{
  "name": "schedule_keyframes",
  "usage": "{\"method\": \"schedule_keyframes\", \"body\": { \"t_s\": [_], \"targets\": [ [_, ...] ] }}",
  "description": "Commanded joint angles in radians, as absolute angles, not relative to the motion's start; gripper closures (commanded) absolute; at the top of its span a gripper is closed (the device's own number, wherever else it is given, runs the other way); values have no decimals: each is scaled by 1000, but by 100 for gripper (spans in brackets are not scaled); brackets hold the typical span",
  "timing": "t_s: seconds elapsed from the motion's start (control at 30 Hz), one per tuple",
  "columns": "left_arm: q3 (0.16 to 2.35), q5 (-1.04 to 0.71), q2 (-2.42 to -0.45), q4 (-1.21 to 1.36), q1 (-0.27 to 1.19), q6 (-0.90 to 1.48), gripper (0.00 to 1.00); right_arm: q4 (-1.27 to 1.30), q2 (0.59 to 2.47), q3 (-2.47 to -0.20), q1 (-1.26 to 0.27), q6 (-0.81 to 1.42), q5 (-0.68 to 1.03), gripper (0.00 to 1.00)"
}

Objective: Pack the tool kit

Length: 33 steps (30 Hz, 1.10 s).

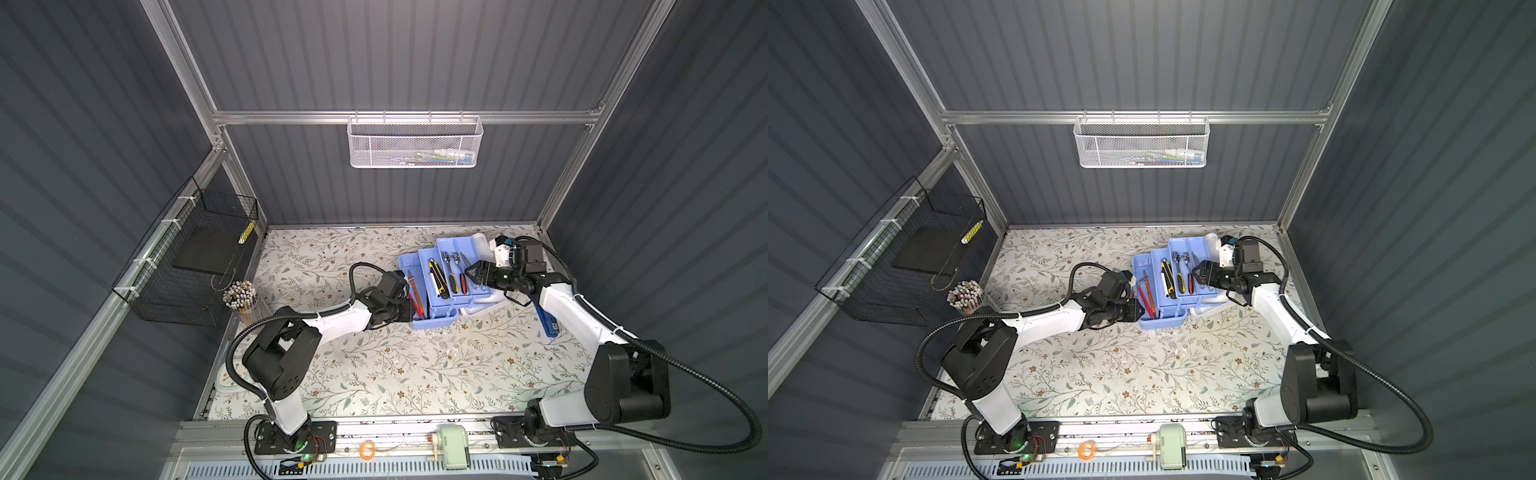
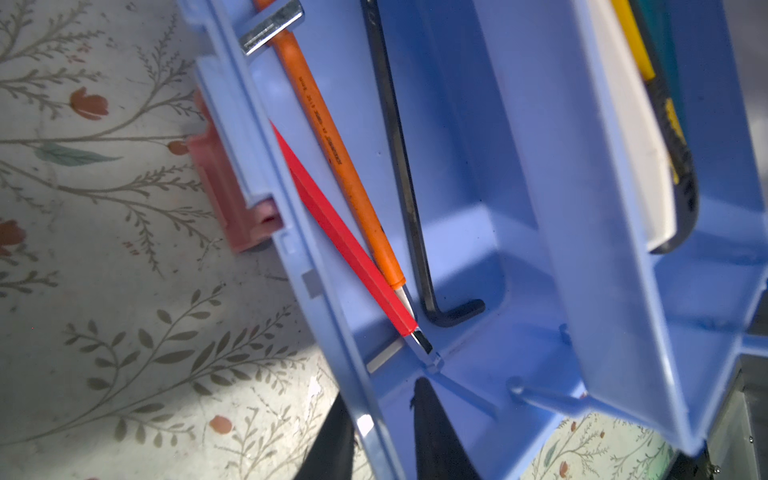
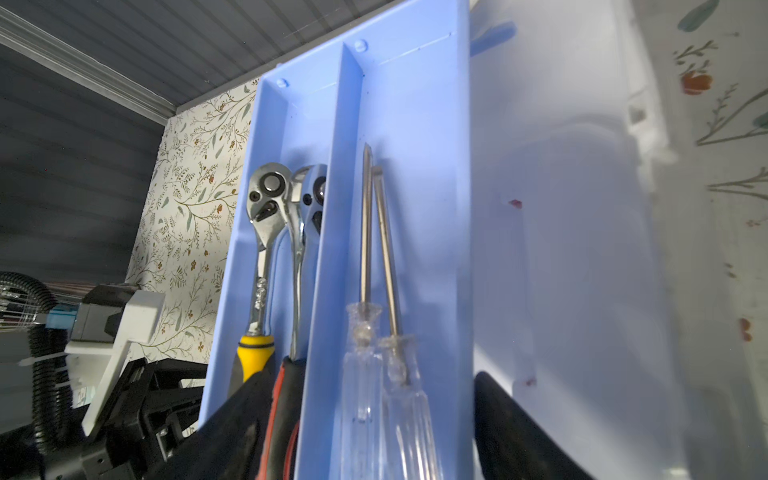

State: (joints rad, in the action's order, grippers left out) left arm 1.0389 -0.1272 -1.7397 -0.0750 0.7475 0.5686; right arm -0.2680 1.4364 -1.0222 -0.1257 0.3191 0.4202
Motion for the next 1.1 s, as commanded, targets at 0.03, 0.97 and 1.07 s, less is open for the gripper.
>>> {"method": "schedule_keyframes", "body": {
  "t_s": [0.03, 0.97, 1.07],
  "targets": [
    [1068, -168, -1758, -31, 756, 566, 74, -339, 1415, -1063, -203, 360, 360, 23],
    [1174, -103, -1678, -111, 756, 552, 46, -509, 1505, -1224, -389, 368, 21, 22],
    [1206, -117, -1724, -116, 756, 545, 46, -510, 1510, -1228, -394, 367, 19, 22]
  ]
}}
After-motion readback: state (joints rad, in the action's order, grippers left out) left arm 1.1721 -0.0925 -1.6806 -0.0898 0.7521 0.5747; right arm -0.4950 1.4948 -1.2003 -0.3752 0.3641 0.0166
